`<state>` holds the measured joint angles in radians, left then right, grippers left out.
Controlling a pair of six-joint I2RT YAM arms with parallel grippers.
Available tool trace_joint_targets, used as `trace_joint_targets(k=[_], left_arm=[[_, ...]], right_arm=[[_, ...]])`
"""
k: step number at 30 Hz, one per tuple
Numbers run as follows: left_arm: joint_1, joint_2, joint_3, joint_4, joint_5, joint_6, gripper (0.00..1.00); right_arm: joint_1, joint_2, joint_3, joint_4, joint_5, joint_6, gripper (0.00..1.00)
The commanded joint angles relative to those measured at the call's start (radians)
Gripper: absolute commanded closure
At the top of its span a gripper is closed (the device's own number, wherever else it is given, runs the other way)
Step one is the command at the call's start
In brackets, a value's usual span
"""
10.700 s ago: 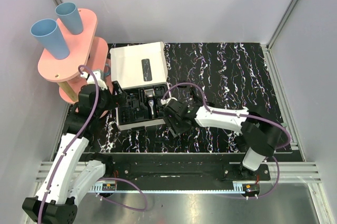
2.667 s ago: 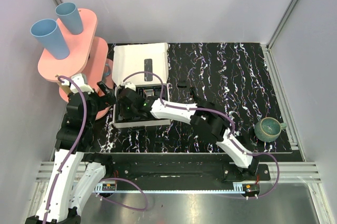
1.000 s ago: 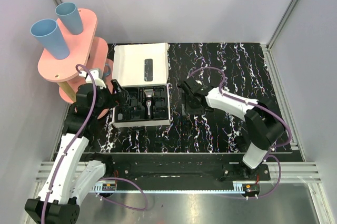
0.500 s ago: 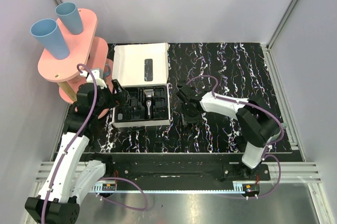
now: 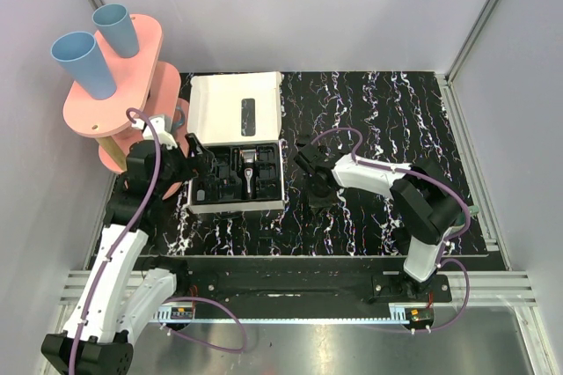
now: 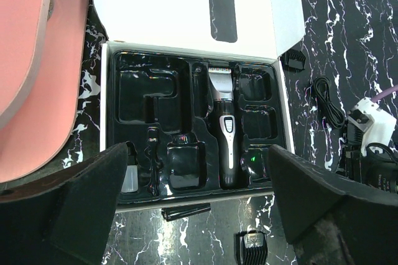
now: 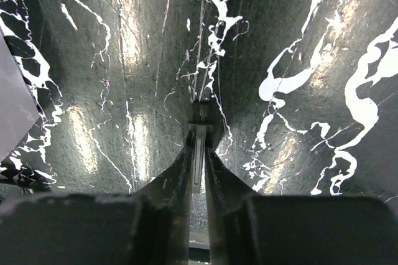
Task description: Sort the hair-cutting tools
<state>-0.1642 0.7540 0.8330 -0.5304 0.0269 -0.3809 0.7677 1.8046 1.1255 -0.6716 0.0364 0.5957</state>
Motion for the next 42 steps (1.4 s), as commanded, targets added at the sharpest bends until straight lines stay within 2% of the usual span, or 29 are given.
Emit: trace_joint_targets(k=[1,7,17,21,26,34,42], left_arm=[[0.005,-0.030,0.018,0.024,-0.015,0.016,0.01],[0.005,-0.048,0.017,0.021,-0.024,0.016,0.01],[0.005,-0.067,0.017,0.020,-0.024,0.014,0.01],[0.005,-0.070,0.020,0.006,-0.071,0.010,0.01],[0.005,-0.079,0.025,-0.008,-0.120,0.000,0.01],[0.005,-0.122,0.012,-0.013,-0.186,-0.021,0.01],[0.005,-0.183,0.009,-0.043,-0.349,-0.061,0.01]], right_arm=[[0.013,0.033,0.011,-0.029,0.039,0.006,0.86],[0.025,0.016,0.030,-0.048,0.065,0.013,1.00],[0.035,-0.152,0.082,-0.028,0.128,0.082,1.00],[0.042,-0.209,0.114,-0.014,0.131,0.107,1.00],[0.073,-0.240,0.152,0.082,0.128,0.138,1.00],[0.224,-0.084,0.307,0.259,0.183,0.161,1.00],[0.321,0.094,0.441,0.421,0.232,0.214,1.00]])
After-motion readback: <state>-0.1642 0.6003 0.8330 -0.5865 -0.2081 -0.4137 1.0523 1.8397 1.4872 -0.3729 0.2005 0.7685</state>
